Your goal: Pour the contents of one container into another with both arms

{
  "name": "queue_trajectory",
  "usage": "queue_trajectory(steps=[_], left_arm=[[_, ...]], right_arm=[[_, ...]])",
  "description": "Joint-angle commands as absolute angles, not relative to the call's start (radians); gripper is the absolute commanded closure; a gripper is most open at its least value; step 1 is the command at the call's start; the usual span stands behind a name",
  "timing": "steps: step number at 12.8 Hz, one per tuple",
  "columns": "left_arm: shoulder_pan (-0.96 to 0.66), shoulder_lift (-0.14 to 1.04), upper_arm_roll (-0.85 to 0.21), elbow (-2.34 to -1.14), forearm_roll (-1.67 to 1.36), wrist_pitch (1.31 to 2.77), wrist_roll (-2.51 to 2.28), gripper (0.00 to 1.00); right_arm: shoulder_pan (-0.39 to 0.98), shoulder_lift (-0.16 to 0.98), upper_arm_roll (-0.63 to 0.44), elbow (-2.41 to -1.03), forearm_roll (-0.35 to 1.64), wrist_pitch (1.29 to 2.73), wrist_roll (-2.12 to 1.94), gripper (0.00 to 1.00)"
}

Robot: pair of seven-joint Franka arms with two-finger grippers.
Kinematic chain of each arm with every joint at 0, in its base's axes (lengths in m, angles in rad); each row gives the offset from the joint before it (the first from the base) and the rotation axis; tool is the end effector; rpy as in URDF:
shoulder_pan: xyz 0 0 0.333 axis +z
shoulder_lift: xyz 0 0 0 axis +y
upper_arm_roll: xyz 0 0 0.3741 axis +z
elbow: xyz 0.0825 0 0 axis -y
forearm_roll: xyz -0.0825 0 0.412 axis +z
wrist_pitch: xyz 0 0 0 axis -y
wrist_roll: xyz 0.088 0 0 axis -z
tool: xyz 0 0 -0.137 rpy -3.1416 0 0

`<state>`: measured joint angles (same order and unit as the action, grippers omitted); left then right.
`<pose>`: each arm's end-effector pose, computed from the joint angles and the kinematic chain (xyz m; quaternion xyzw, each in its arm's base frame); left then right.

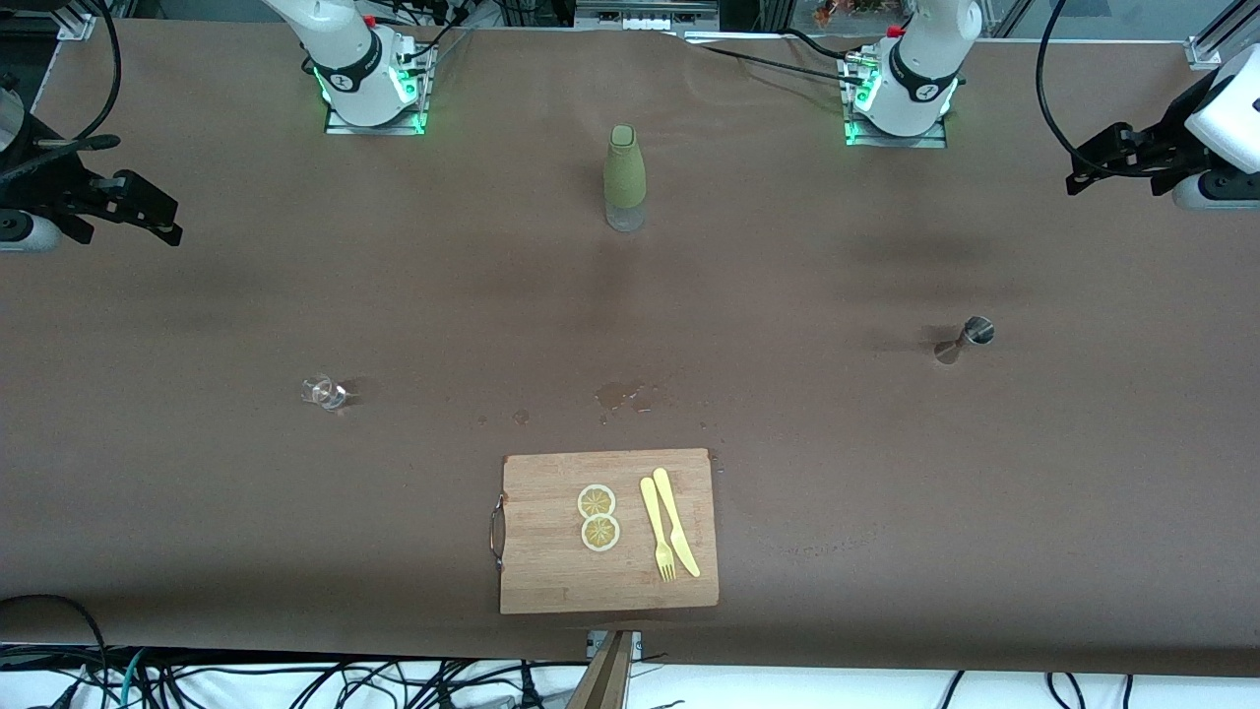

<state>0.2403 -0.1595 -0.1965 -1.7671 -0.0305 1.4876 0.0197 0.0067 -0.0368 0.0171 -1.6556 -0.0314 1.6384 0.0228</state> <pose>0.5088 0.0098 0.6344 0.9980 0.0139 -0.0614 0.0018 0.5748 0.0098 0.6373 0.9998 0.0014 0.0102 0.0158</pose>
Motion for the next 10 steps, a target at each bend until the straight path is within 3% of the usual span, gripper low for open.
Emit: queue_trajectory(steps=[1,10], left_arm=[[0.172,-0.141,-0.143,-1.738,0.002,1.471,0.026,0.00],[0.150,-0.127,-0.115,-1.738,-0.012,1.488,0.105,0.00]], right_arm=[[0.012,-0.049,0.012,-1.667,-0.017,1.643,0.021,0.00],[0.011,-0.049,0.011,-1.666,-0.017,1.637,0.021,0.00]])
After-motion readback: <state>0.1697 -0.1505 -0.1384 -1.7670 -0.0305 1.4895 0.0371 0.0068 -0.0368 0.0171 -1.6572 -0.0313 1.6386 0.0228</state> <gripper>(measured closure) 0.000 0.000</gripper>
